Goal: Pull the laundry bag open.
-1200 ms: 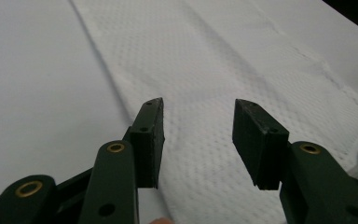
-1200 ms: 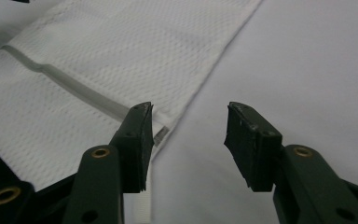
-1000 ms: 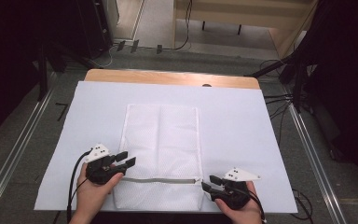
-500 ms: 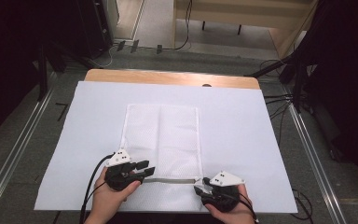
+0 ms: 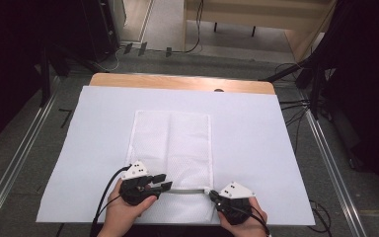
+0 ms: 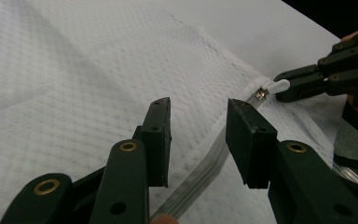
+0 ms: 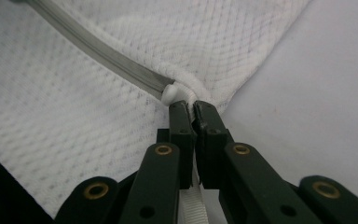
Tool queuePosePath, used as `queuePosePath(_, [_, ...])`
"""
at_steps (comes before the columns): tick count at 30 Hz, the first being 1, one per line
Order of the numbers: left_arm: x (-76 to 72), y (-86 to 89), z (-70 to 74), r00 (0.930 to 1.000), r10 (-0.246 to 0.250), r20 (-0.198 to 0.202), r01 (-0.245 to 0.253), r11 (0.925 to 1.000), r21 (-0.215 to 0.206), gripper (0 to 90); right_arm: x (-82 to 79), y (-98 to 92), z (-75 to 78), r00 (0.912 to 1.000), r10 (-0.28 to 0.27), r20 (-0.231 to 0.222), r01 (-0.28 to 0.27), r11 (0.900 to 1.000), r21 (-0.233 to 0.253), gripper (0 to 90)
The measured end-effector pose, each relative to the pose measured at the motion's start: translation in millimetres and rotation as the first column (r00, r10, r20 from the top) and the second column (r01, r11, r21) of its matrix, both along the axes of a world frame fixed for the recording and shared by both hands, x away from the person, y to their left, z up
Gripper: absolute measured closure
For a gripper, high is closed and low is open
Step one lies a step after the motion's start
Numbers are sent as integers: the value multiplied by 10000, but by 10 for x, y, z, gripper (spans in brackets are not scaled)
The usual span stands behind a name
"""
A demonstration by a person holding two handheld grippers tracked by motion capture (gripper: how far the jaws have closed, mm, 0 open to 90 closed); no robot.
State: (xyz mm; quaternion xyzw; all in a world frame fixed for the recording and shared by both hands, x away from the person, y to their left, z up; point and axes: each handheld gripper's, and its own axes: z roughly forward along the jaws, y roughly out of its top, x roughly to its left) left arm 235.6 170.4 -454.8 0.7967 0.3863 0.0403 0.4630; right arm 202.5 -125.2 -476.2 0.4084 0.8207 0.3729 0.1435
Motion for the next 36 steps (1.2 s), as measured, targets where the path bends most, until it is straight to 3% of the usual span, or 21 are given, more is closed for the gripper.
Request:
queuePosePath(2, [-11,-53,-10,9999,-133,-41,134,9999,31,619,9,-61,82,9998,-61,194,46,9970,775,885])
queuePosePath(6, [-14,-100,-10,9997,-215,-108,214,9997,-87,660,-13,-89,180,9981,-65,607,-8,9929,1186,886])
queuePosePath(9, [-5,-155,4,9993,-330,-147,329,9994,-83,680,-20,-84,203,9974,-90,721,5,9931,1169,885])
queuePosePath(15, [1,-437,76,9967,-765,-263,763,9970,-95,744,-22,-56,219,9966,-47,825,-49,9933,1157,885])
queuePosePath(21, [-30,-705,74,9907,-1215,-612,1218,9926,6,734,-48,-23,237,9957,9,925,-114,9935,1130,885])
queuePosePath(29, [-19,-779,75,9874,-1301,-907,1281,9914,-278,692,-44,8,229,9949,136,995,-227,9956,910,885])
queuePosePath(34, [13,-816,44,9794,-1504,-1348,1406,9869,-794,637,-44,23,227,9942,219,1055,-305,9963,802,885])
queuePosePath(36, [31,-814,34,9794,-1453,-1403,1353,9877,-787,638,-47,29,223,9942,268,1044,-348,9965,755,885])
